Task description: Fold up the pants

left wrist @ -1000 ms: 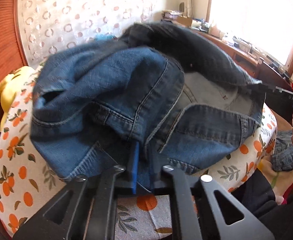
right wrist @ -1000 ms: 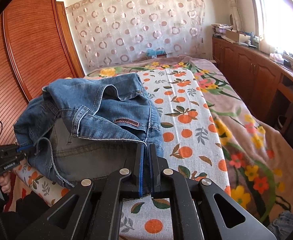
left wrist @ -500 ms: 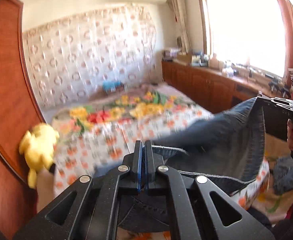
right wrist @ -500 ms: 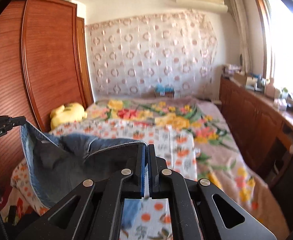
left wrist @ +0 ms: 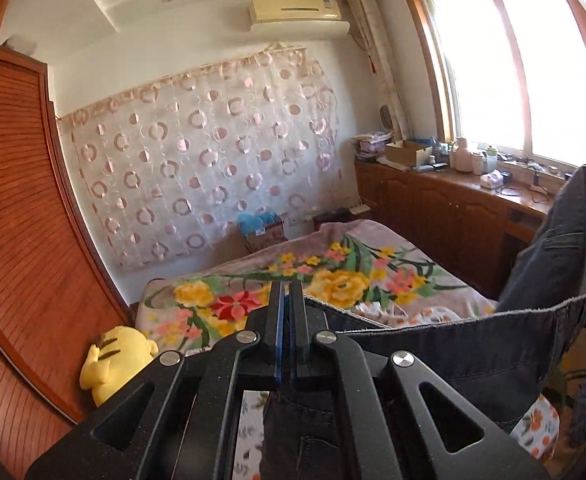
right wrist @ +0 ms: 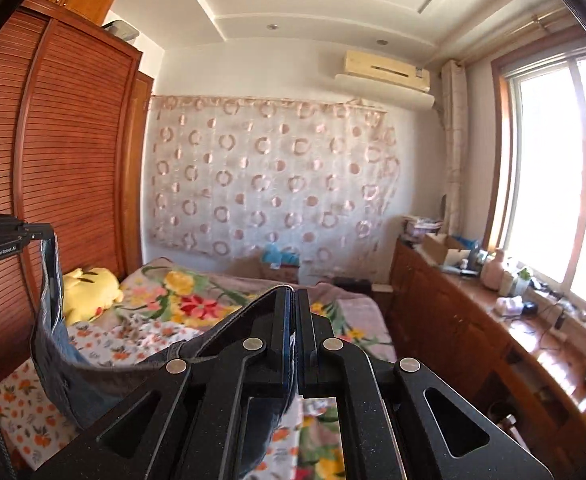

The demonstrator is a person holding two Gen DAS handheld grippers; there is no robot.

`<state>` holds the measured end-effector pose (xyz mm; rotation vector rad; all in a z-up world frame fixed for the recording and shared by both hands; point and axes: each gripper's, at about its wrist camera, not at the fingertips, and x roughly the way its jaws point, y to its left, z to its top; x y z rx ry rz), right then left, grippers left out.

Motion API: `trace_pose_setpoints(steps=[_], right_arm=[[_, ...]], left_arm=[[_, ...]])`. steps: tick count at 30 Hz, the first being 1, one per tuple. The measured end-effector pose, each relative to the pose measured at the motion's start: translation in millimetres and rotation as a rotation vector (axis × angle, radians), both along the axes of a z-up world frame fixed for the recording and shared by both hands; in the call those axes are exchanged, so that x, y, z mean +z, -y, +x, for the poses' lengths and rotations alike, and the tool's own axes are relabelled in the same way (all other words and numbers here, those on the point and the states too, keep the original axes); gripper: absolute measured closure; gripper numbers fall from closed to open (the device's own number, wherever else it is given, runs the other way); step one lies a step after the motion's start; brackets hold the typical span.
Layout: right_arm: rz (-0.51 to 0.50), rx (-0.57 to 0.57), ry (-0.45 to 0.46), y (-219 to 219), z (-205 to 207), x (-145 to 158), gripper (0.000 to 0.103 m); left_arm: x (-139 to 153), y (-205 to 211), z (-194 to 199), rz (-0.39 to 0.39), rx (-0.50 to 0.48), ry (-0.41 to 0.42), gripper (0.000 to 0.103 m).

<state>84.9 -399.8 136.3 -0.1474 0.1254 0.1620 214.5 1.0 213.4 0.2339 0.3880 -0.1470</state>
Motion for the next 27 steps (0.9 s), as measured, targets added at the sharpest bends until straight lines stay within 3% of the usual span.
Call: trace_pose_setpoints(steps=[4,7,11,14,18,27], right_arm=[[-0.008,-0.054,0.040,8,4,36,0.102],[-0.004,-0.098,0.092,6,-4,75,0.101],[-0.025,-0.141,0.179,2,-38,124,0.101],[-0.075,-0.117,0.217,-25,-69,139,0.101],[-0.132,-0.021,0.189,-77,-93,119,0.101],[-0.175,0.257,-0.048,-230,-85,14,0.101]], left_arm=[[25,30,35,-0.004,-0.036,0.001,0.101],[59,63,59,-0.004,-0.080,0.020,0.101],[110,93,67,-0.032,-0.141,0.097,0.101],[130,96,63,-0.051,-0.164,0.142,0.101],[118,73,60,-0.080,-0.165,0.137,0.101],[24,-9,77,-0.050,-0.067,-0.006,0.101]])
